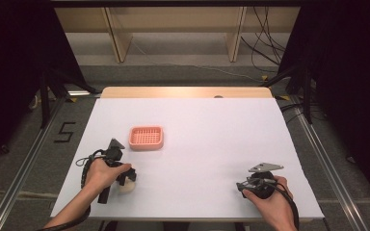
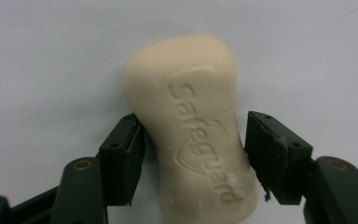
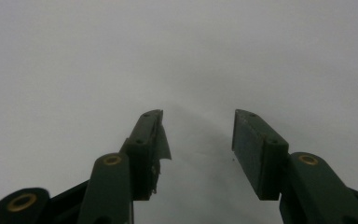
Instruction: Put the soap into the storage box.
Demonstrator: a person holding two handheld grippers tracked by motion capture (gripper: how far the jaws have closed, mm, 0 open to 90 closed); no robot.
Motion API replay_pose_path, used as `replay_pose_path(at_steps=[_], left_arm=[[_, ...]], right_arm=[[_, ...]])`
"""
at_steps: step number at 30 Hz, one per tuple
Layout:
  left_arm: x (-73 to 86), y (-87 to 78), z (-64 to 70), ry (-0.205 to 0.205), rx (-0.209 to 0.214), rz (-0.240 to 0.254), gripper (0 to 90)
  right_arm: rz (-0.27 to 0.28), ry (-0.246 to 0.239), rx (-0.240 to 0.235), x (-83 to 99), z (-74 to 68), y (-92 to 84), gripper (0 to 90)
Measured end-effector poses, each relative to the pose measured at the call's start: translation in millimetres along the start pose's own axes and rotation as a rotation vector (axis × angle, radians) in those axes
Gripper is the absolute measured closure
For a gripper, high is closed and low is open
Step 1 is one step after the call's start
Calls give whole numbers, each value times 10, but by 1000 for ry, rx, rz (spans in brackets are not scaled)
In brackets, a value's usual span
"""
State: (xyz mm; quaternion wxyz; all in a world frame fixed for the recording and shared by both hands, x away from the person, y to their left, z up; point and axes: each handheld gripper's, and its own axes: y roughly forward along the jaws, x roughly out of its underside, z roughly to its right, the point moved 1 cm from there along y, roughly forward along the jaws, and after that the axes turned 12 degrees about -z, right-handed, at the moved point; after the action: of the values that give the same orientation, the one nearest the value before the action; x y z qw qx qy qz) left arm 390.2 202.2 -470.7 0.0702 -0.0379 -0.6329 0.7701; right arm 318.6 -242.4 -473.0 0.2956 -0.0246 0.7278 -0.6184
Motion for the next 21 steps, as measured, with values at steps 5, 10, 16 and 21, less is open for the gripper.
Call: replay_pose_path(at_steps=[5, 10, 16, 21], left_arm=[[2, -6, -4, 36, -27, -8, 462], [13, 25, 55, 5, -28, 20, 477], [14, 8, 52, 84, -58, -18, 485], [14, 15, 58, 57, -41, -9, 493]], right_arm=[[3, 0, 3, 3, -1, 1, 530], [-1, 1, -2, 2, -2, 2, 530], [1, -2, 2, 4, -2, 1, 530], [-1, -4, 1, 5, -2, 1, 530]])
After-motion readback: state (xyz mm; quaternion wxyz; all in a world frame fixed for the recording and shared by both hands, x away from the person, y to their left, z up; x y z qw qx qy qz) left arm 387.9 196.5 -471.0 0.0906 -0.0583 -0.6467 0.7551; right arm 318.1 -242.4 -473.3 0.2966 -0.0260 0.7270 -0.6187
